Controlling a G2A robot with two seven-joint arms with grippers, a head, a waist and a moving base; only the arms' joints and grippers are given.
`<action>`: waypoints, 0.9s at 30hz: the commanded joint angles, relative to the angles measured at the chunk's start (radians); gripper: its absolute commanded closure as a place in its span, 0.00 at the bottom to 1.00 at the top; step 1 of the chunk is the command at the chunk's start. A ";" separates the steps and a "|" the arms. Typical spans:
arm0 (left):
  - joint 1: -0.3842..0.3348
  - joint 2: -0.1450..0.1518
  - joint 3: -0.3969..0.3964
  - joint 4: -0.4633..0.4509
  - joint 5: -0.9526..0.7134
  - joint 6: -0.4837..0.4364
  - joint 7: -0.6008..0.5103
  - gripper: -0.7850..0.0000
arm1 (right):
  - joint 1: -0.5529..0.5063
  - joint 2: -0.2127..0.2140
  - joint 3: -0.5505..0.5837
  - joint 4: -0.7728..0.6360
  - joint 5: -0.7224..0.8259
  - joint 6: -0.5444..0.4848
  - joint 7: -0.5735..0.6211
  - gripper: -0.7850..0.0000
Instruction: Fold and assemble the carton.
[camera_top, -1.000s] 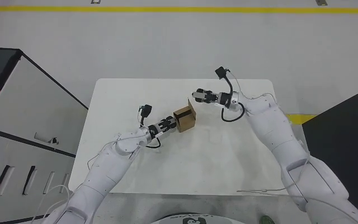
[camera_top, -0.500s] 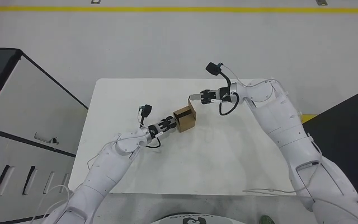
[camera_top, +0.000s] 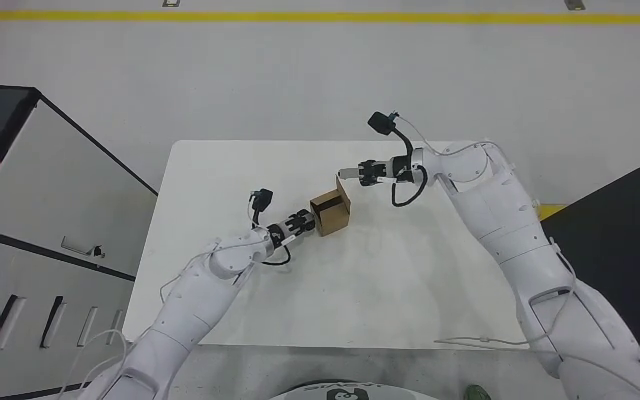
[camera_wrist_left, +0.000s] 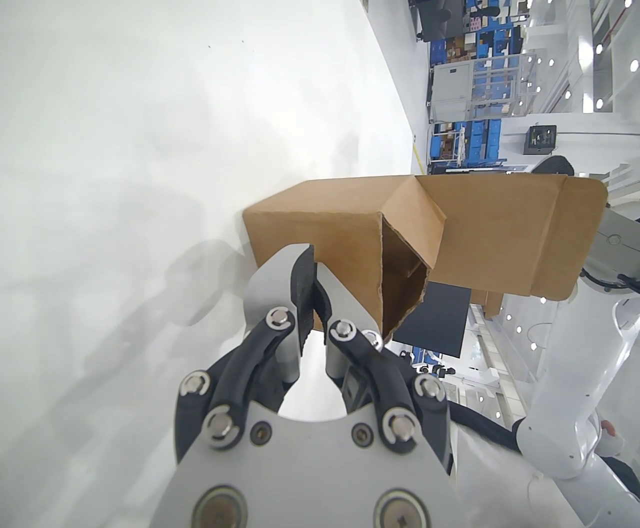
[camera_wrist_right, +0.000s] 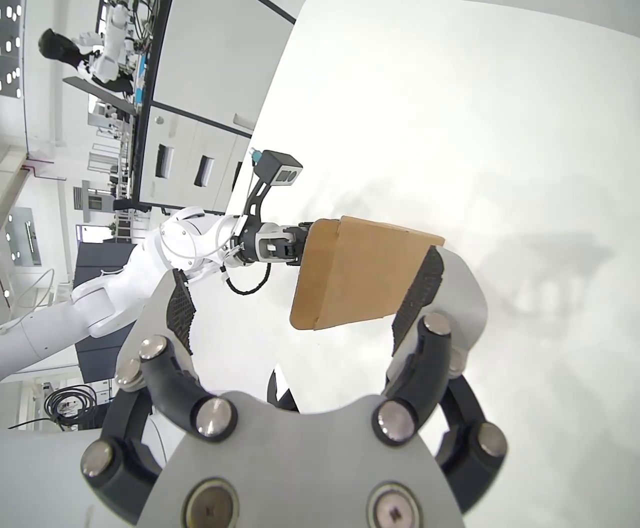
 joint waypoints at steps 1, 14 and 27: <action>-0.004 -0.002 0.000 0.005 -0.001 -0.001 0.003 1.00 | 0.000 0.000 0.000 0.000 0.000 0.000 0.000 0.00; -0.004 -0.002 0.000 0.005 -0.001 -0.001 0.003 1.00 | 0.144 0.023 -0.013 -0.113 -0.108 0.185 0.358 0.00; -0.004 -0.002 0.000 0.005 -0.001 -0.001 0.003 1.00 | 0.159 0.018 -0.053 -0.068 -0.104 0.151 0.373 0.00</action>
